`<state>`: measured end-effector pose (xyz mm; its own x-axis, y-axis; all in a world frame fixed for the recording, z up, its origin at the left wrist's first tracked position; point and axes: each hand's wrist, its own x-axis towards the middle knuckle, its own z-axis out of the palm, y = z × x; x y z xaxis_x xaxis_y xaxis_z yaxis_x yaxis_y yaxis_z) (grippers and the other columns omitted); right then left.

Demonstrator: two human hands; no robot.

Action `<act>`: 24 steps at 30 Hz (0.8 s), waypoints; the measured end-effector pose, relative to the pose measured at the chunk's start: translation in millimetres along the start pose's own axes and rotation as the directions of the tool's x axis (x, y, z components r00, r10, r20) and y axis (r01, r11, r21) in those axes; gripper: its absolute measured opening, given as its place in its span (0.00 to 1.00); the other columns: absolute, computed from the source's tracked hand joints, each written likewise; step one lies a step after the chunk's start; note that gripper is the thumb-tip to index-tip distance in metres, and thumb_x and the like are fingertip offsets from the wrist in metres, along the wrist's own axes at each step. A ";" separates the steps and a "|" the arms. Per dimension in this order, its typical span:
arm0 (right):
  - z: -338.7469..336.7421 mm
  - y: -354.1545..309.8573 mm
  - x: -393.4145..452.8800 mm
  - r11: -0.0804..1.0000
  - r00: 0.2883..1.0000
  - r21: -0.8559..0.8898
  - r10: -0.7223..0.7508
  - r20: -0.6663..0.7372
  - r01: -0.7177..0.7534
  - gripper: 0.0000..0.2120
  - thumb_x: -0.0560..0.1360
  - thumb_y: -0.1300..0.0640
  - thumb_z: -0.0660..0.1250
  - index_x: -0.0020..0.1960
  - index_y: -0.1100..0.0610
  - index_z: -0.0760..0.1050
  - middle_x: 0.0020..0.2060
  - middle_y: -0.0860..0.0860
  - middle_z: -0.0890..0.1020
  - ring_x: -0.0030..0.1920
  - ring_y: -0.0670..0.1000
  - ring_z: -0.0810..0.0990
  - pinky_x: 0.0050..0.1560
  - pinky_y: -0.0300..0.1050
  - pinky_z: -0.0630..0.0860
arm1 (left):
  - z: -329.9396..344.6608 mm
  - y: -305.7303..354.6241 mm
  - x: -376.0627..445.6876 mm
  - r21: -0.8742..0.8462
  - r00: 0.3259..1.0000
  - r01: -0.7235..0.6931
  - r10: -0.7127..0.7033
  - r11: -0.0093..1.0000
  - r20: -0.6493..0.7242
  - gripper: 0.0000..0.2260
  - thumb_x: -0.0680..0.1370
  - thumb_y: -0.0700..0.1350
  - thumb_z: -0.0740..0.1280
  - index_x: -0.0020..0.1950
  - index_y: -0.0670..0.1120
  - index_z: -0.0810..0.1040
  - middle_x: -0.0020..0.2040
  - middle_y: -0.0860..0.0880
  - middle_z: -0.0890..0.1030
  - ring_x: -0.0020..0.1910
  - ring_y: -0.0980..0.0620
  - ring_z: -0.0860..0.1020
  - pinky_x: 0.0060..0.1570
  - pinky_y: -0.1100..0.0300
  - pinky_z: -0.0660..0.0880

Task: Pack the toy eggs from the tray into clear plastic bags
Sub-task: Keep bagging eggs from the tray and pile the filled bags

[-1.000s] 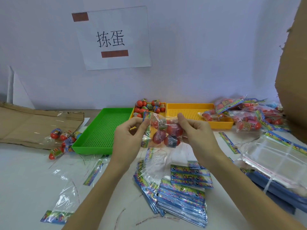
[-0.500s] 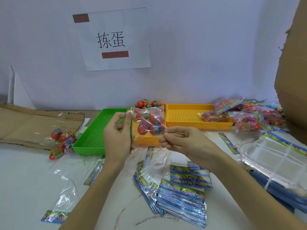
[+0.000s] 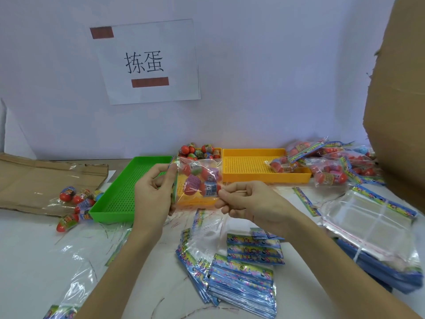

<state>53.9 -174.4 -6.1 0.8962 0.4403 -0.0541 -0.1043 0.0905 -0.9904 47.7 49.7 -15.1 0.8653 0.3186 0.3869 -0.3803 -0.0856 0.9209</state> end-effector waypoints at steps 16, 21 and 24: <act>-48.8 -21.3 -4.8 0.892 0.802 0.393 0.063 -0.594 0.221 0.11 0.86 0.59 0.61 0.62 0.65 0.77 0.52 0.59 0.85 0.49 0.55 0.86 0.48 0.46 0.83 | 19.3 -1.9 -16.9 0.088 0.913 0.107 -0.133 0.990 0.386 0.13 0.77 0.53 0.70 0.55 0.46 0.84 0.39 0.46 0.83 0.31 0.47 0.80 0.28 0.56 0.79; -6.5 -8.7 0.5 0.818 0.975 0.572 0.169 -0.142 -0.058 0.15 0.84 0.52 0.63 0.45 0.61 0.79 0.34 0.52 0.77 0.31 0.49 0.76 0.32 0.40 0.74 | 32.0 -1.7 -31.3 0.087 0.805 0.142 -0.166 0.986 0.570 0.27 0.76 0.50 0.74 0.75 0.55 0.73 0.63 0.55 0.83 0.60 0.56 0.84 0.53 0.58 0.83; 5.6 -3.4 1.0 0.917 0.994 0.387 0.106 -0.006 -0.095 0.18 0.84 0.47 0.63 0.52 0.61 0.84 0.44 0.54 0.85 0.41 0.51 0.83 0.42 0.42 0.80 | 36.4 0.7 -35.0 0.005 0.840 0.148 -0.128 0.989 0.527 0.16 0.78 0.45 0.73 0.65 0.46 0.83 0.55 0.48 0.88 0.54 0.49 0.87 0.50 0.60 0.84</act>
<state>52.7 -169.3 -2.0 0.8826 0.4423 -0.1593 -0.3479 0.3866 -0.8541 29.0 4.1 -26.3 0.9478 -0.2190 0.2318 -0.2464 -0.0418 0.9683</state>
